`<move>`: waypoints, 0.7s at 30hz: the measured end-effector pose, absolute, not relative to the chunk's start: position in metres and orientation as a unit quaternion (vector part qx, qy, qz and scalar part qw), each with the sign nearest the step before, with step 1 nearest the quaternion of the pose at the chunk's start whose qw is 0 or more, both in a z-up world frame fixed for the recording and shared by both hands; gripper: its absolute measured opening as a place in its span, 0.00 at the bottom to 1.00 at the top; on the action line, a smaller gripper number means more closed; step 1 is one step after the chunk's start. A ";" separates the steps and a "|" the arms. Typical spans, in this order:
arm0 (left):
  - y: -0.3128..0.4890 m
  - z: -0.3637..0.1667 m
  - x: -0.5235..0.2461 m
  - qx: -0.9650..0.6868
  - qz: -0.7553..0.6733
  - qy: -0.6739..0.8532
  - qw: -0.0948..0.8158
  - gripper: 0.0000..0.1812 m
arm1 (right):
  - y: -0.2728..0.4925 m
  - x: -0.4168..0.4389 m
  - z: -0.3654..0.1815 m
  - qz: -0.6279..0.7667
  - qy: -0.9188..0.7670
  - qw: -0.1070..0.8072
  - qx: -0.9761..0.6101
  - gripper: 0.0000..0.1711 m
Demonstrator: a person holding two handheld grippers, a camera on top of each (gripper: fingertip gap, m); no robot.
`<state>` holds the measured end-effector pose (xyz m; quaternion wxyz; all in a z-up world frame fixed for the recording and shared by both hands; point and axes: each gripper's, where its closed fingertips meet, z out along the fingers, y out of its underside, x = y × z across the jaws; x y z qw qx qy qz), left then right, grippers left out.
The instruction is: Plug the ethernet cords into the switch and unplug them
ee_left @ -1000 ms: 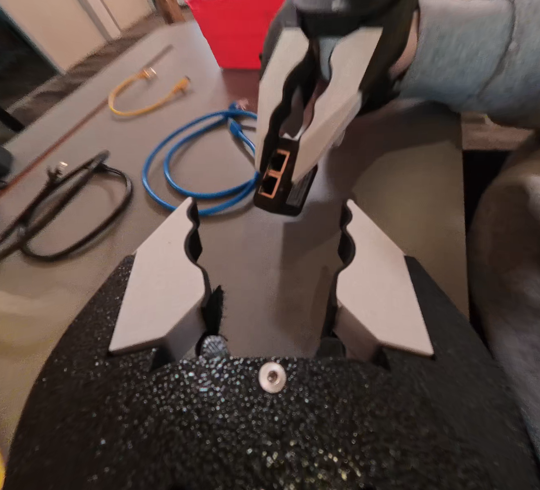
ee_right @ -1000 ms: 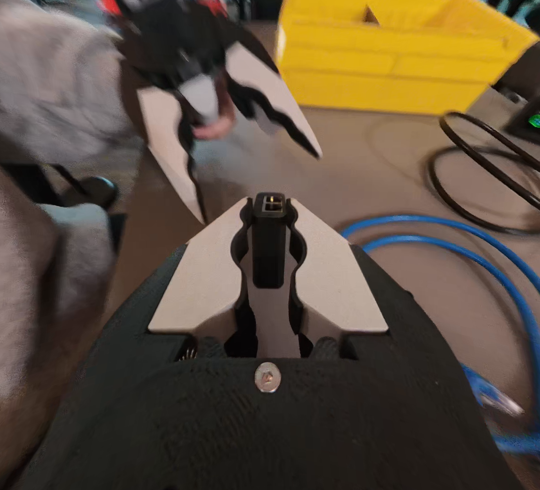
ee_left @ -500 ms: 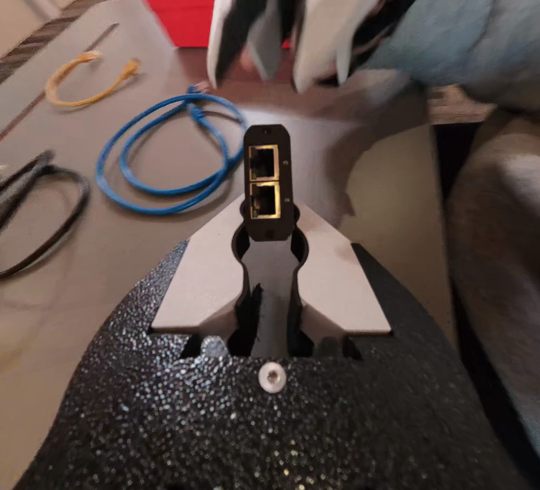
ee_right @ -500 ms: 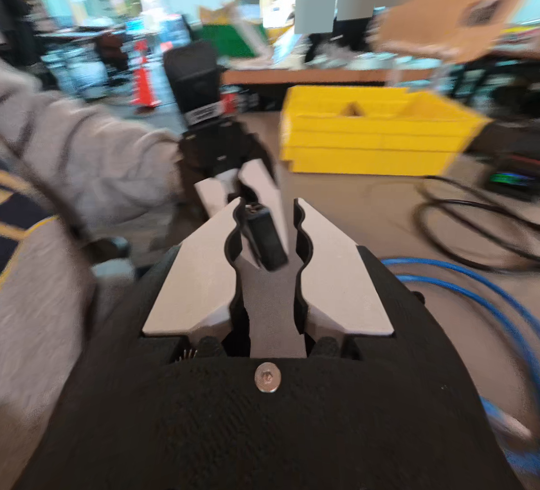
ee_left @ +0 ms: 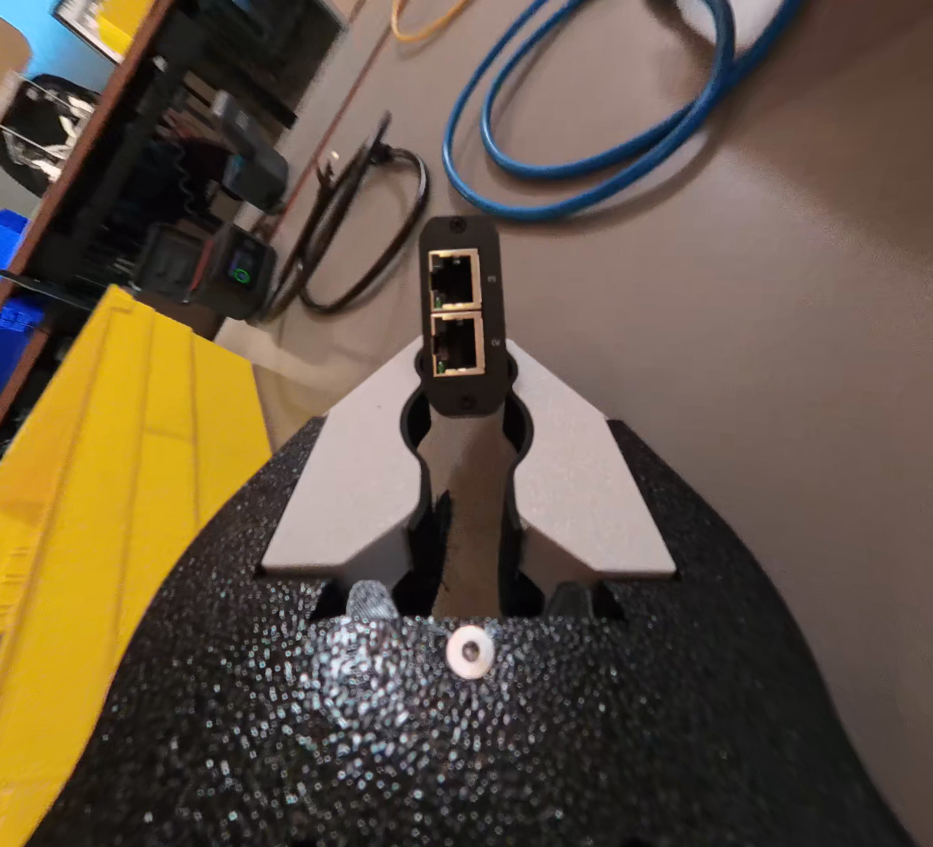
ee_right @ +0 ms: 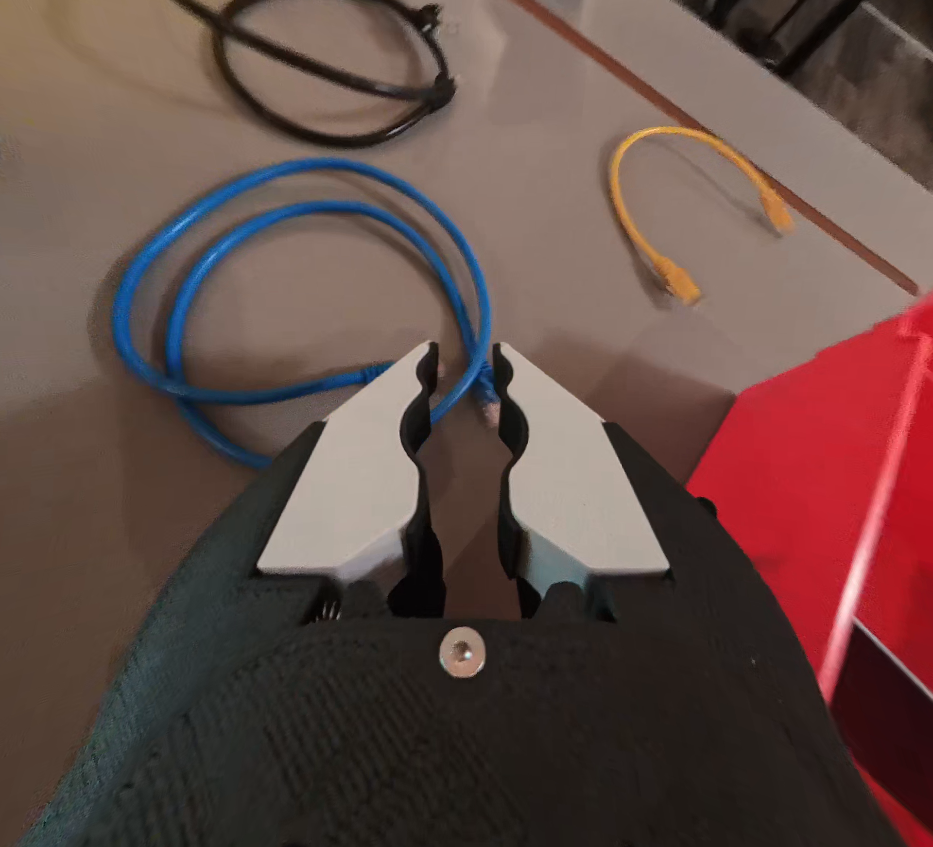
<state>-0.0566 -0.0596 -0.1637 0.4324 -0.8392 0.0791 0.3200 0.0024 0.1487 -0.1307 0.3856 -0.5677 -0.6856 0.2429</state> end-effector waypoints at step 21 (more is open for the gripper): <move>-0.052 -0.166 -0.052 -0.836 0.346 0.115 0.410 0.12 | 0.100 -0.010 -0.184 0.257 -0.655 0.246 -0.667 0.14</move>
